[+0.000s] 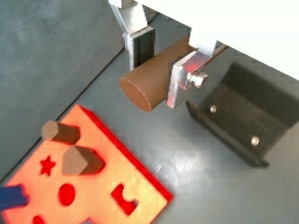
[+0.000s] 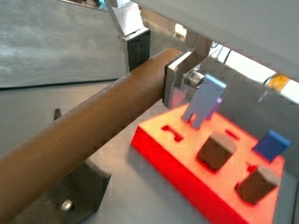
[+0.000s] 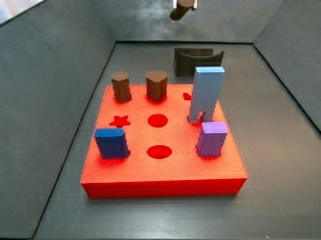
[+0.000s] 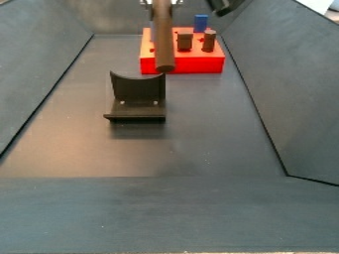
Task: Pick up the oval object. Move up. Place the oval object on the fixture. Regrasp the oval object. Move to above the board. Insert the oval object.
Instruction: Place the oval object on the fixture.
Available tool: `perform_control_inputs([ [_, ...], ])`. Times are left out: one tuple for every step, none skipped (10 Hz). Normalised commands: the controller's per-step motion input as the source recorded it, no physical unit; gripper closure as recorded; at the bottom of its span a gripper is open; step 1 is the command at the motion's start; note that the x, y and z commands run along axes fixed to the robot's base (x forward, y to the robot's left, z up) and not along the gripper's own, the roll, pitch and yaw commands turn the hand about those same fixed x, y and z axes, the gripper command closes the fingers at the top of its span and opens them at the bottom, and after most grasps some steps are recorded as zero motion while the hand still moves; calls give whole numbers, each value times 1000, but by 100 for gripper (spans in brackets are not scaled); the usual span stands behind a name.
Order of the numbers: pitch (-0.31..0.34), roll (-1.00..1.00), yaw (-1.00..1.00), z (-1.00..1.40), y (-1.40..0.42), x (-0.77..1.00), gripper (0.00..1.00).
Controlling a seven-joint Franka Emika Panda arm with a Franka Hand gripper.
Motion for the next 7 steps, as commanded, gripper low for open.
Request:
perform_control_inputs([
  [110, -1000, -153, -27, 51, 744, 100],
  [110, -1000, -165, -28, 49, 689, 100],
  [104, -990, -202, -24, 46, 558, 100],
  [86, -875, -200, -23, 48, 510, 100],
  [51, -648, -187, -23, 47, 418, 100],
  [25, -418, -169, -23, 49, 325, 100],
  [10, -276, -151, -14, 41, 254, 100],
])
